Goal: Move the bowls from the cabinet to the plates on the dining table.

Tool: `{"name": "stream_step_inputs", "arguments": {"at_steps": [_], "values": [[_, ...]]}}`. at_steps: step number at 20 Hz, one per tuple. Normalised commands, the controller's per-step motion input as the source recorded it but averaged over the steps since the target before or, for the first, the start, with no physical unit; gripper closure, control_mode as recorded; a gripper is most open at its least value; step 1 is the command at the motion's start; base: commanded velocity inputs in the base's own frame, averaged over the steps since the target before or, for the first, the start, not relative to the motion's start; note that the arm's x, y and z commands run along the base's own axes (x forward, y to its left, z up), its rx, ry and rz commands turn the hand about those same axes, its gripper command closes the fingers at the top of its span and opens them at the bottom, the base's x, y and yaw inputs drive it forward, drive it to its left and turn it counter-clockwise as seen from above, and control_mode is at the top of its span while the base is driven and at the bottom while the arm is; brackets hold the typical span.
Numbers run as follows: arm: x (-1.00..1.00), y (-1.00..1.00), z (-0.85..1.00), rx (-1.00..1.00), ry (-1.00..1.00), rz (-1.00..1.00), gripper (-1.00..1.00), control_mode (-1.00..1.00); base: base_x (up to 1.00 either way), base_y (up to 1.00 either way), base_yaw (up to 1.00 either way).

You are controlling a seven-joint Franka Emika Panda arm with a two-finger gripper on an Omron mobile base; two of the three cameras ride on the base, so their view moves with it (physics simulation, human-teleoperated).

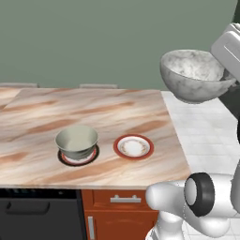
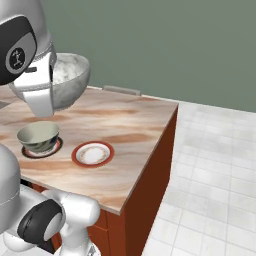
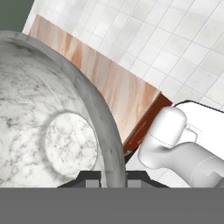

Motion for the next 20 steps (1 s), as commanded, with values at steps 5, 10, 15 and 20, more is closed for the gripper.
{"name": "stream_step_inputs", "arguments": {"at_steps": [5,10,15,20], "values": [[0.09,0.08,-0.05,0.0,0.0,-0.01,1.0,-1.0,0.41,0.28,-0.03],[0.4,0.45,-0.33,-0.01,0.01,-0.04,1.0,-1.0,0.0,0.0,0.0],[0.42,0.37,-0.4,-0.02,0.03,-0.04,1.0,-1.0,0.0,0.0,0.0],[0.42,0.19,-0.48,0.04,-0.01,0.0,1.0,-1.0,0.0,0.0,0.0]]}}
